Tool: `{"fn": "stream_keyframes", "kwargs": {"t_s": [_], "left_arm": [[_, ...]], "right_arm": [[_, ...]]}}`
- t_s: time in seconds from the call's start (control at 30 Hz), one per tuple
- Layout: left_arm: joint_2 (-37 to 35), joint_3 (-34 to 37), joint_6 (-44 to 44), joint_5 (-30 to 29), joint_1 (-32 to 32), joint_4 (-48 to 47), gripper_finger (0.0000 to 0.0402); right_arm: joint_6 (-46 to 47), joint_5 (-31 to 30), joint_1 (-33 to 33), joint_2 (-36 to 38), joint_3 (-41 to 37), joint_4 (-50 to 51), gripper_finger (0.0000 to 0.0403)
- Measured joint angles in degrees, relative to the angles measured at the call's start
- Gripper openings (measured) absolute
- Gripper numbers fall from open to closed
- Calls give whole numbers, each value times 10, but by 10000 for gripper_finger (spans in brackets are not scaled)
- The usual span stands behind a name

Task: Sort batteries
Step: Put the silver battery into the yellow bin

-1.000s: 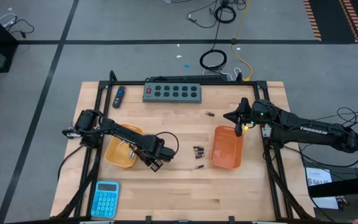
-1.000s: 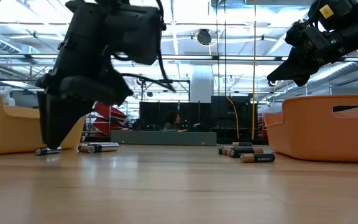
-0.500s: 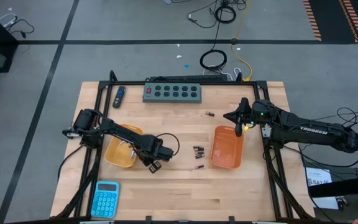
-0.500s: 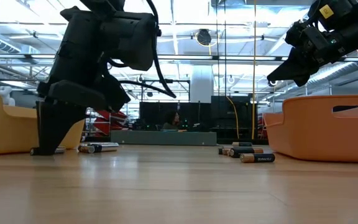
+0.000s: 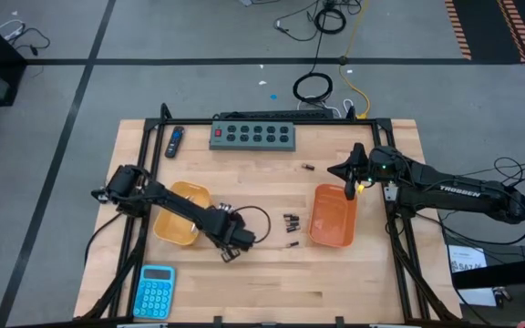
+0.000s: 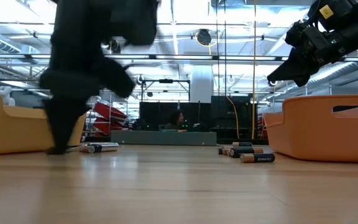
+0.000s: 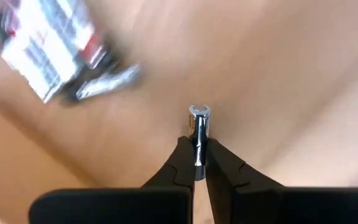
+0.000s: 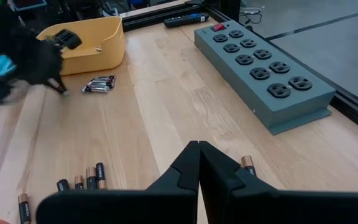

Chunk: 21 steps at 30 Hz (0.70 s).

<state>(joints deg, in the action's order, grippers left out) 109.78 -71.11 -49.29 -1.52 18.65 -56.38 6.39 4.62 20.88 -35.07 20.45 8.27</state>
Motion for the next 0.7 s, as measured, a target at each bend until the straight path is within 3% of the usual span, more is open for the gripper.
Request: {"fn": "stream_keyframes", "kwargs": {"t_s": [0.17, 0.3, 0.4, 0.57, 0.7], "left_arm": [[-45, -17, -51, -37, 23, -21, 20], [-93, -16, -90, -52, 33, -105, 20], [-127, -3, -97, -42, 32, -179, 20], [-172, 50, -66, -23, 9, -204, 22], [-177, 79, -14, -16, -10, -224, 90]], "right_arm": [[-2, 0, 0, 0, 0, 10, 0], [-2, 0, 0, 1, 0, 14, 0], [-2, 0, 0, 1, 0, 13, 0], [0, 0, 0, 0, 0, -4, 0], [3, 0, 0, 0, 0, 0, 0]]}}
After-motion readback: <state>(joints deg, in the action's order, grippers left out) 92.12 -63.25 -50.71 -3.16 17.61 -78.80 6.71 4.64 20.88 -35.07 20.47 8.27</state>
